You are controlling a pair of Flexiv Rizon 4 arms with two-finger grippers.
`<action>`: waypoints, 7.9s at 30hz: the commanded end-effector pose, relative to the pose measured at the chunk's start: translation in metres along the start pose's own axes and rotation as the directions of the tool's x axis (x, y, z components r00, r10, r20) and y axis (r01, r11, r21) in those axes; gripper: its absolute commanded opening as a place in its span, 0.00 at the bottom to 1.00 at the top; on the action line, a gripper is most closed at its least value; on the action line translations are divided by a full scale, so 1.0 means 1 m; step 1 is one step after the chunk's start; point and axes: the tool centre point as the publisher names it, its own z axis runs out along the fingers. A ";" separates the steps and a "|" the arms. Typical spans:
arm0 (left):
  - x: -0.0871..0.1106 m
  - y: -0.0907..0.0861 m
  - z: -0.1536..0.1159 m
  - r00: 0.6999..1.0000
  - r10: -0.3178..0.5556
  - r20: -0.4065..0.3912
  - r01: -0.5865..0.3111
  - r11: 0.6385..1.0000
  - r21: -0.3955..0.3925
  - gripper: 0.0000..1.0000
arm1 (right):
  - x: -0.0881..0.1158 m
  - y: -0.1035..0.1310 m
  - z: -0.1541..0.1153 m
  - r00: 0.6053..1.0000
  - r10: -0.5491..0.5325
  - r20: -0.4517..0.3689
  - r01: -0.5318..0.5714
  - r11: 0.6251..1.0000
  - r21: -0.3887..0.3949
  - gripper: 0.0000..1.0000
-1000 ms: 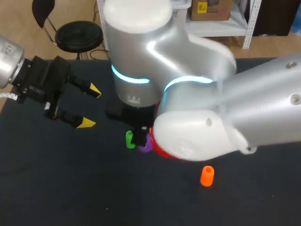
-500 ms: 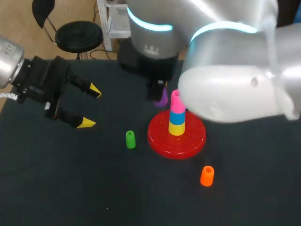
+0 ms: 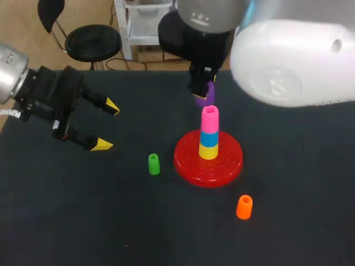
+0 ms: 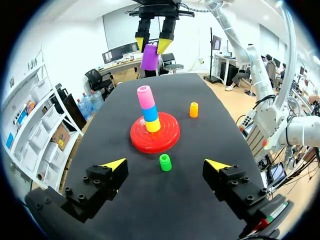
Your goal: Pick up and stack the cylinders on the red base in this order: pink,purple,orange,green
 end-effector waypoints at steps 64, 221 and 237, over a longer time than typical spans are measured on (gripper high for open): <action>0.001 0.000 0.000 1.000 0.002 0.003 -0.002 1.000 -0.001 1.00 | 0.004 -0.022 0.056 0.994 -0.052 -0.092 0.026 0.966 -0.259 0.00; 0.001 0.000 0.000 1.000 0.002 0.003 -0.002 1.000 -0.001 1.00 | 0.148 0.109 0.181 0.987 0.079 -0.141 -0.113 0.961 -0.251 1.00; 0.001 0.000 0.000 1.000 0.002 0.003 -0.002 1.000 -0.001 1.00 | 0.149 0.109 0.186 0.985 0.091 -0.148 -0.128 0.956 -0.263 0.42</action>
